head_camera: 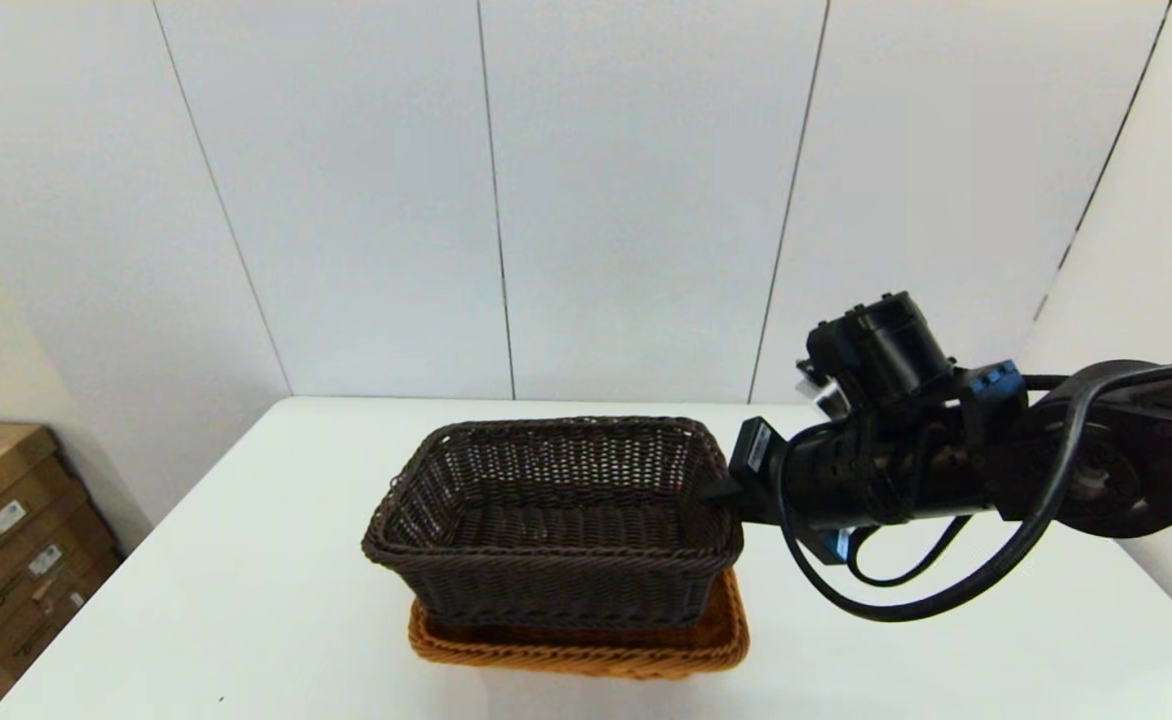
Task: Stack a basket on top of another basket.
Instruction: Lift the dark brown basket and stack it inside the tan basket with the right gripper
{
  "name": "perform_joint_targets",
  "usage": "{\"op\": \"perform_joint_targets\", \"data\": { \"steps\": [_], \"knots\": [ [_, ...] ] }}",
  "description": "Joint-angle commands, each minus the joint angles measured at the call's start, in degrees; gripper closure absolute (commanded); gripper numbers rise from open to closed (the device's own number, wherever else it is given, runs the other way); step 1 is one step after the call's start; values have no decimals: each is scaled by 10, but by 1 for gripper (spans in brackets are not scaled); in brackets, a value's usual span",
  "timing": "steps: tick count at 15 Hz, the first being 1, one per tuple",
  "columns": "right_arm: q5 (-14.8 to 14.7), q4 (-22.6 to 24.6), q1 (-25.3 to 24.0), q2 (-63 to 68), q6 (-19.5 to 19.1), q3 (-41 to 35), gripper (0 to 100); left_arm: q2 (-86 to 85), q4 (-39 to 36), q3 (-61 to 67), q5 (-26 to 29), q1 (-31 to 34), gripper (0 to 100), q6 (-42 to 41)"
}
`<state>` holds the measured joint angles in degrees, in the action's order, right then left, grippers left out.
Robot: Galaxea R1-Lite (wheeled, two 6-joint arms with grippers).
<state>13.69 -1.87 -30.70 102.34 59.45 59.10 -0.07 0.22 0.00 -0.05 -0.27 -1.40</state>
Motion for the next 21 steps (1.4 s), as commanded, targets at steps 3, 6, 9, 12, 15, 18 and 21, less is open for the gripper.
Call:
{"op": "perform_joint_targets", "data": {
  "steps": [3, 6, 9, 12, 15, 18, 21],
  "knots": [
    [2, -1, -1, 1, 4, -1, 100, 0, 0, 1, 0, 0, 0, 0],
    [3, 1, -1, 1, 4, -7, 100, 0, 0, 1, 0, 0, 0, 0],
    [4, 1, -2, -2, 4, -14, 100, 0, 0, 1, 0, 0, 0, 0],
    [4, 33, -2, -2, 4, -27, 100, 0, 0, 1, 0, 0, 0, 0],
    [5, 49, -3, -3, 9, -43, 100, 0, 0, 1, 0, 0, 0, 0],
    [6, 50, -3, -4, 12, -48, 100, 0, 0, 1, 0, 0, 0, 0],
    [6, 50, -2, -5, 12, -52, 100, 0, 0, 1, 0, 0, 0, 1]
  ]
}}
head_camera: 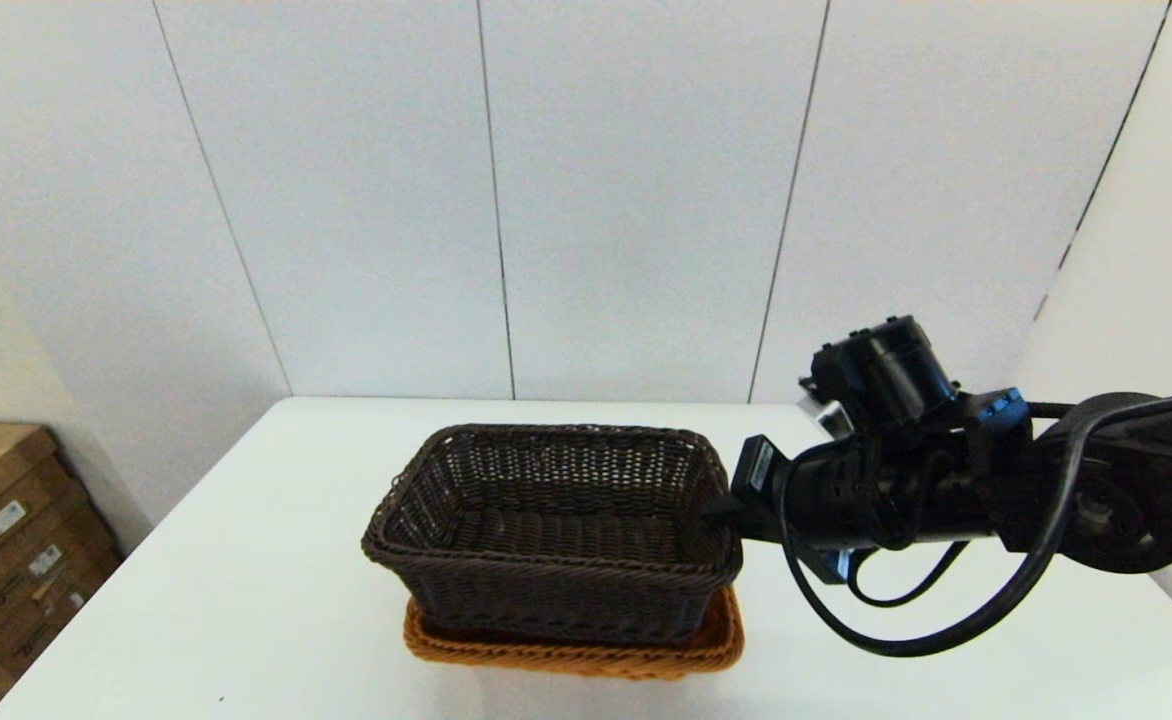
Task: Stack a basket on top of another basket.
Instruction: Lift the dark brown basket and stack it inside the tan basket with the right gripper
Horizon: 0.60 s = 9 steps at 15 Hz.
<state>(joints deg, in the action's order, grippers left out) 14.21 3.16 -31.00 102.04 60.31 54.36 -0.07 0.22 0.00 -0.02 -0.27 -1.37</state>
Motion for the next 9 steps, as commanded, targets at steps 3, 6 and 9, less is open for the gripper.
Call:
{"op": "perform_joint_targets", "data": {
  "steps": [3, 6, 9],
  "knots": [
    [3, 0, 0, -2, -1, -11, 100, 0, 0, 1, -1, 0, 0, 0],
    [2, 0, 0, -1, -4, -13, 100, 0, 0, 1, -1, 0, 0, 0],
    [2, 0, 0, 0, -4, -14, 100, 0, 0, 1, -1, 0, 0, 0]
  ]
}}
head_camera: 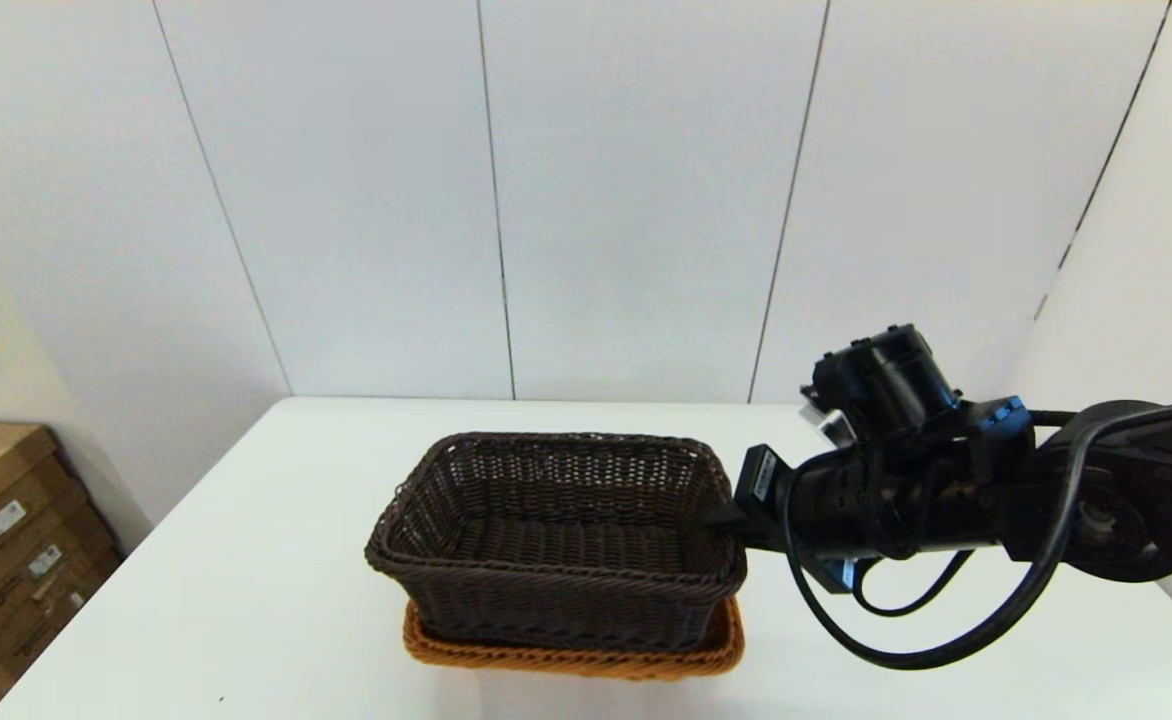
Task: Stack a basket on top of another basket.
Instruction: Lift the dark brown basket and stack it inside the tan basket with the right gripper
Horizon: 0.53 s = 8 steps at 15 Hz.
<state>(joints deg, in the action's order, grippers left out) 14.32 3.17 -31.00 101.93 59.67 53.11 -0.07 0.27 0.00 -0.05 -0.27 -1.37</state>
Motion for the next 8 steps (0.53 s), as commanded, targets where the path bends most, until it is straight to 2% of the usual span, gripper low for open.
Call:
{"op": "perform_joint_targets", "data": {
  "steps": [1, 4, 8],
  "knots": [
    [1, 0, 0, 0, 4, -3, 100, 0, -1, 1, 0, 0, 0, 0],
    [1, 1, -2, 3, 4, -4, 100, 0, 0, 1, 0, 0, 0, 0],
    [0, 40, -3, 6, 9, -7, 100, 0, 0, 1, 0, 0, 0, 0]
  ]
}}
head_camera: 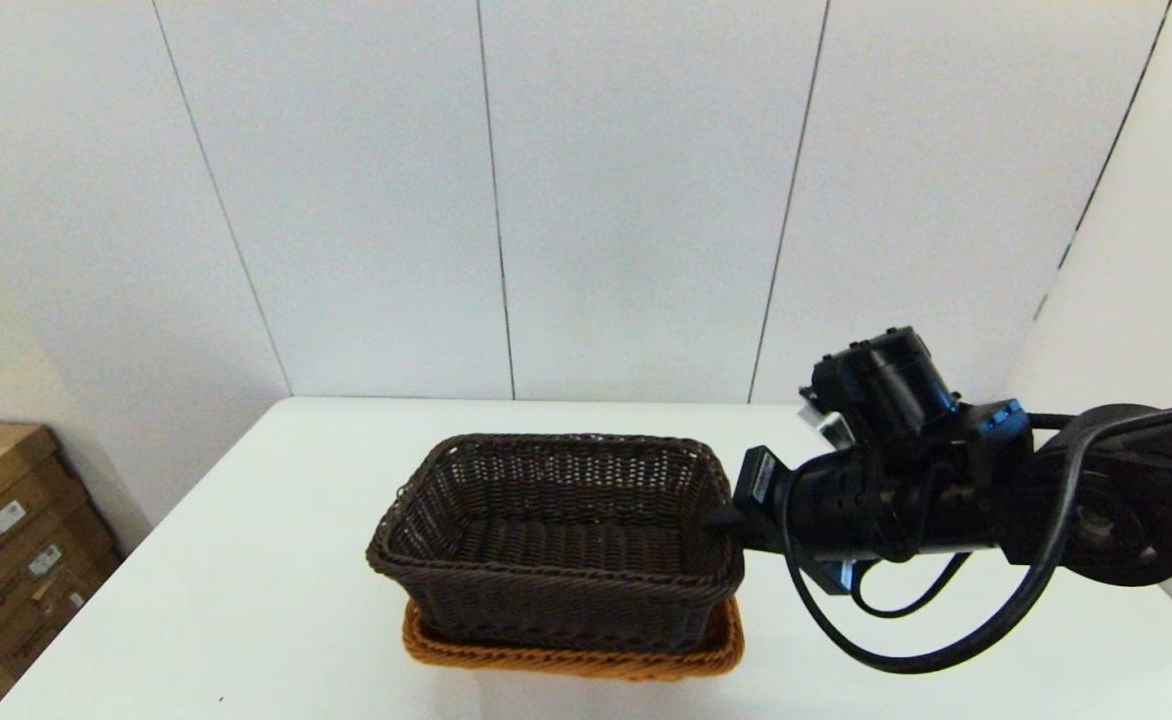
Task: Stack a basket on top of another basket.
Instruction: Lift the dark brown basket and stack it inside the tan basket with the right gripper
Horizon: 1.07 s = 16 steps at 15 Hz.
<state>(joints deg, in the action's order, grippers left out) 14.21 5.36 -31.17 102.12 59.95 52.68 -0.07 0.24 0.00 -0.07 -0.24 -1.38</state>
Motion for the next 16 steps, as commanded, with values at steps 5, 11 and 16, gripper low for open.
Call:
{"op": "perform_joint_targets", "data": {
  "steps": [5, 11, 16],
  "knots": [
    [6, 19, -1, 4, 7, -3, 100, 0, 0, 1, 0, 0, 0, 0],
    [10, 19, -6, 12, 5, -9, 100, 0, 0, 1, 0, 0, 0, 0],
    [11, 20, -6, 16, 1, -12, 100, 0, 0, 1, 0, 0, 0, 0]
  ]
}}
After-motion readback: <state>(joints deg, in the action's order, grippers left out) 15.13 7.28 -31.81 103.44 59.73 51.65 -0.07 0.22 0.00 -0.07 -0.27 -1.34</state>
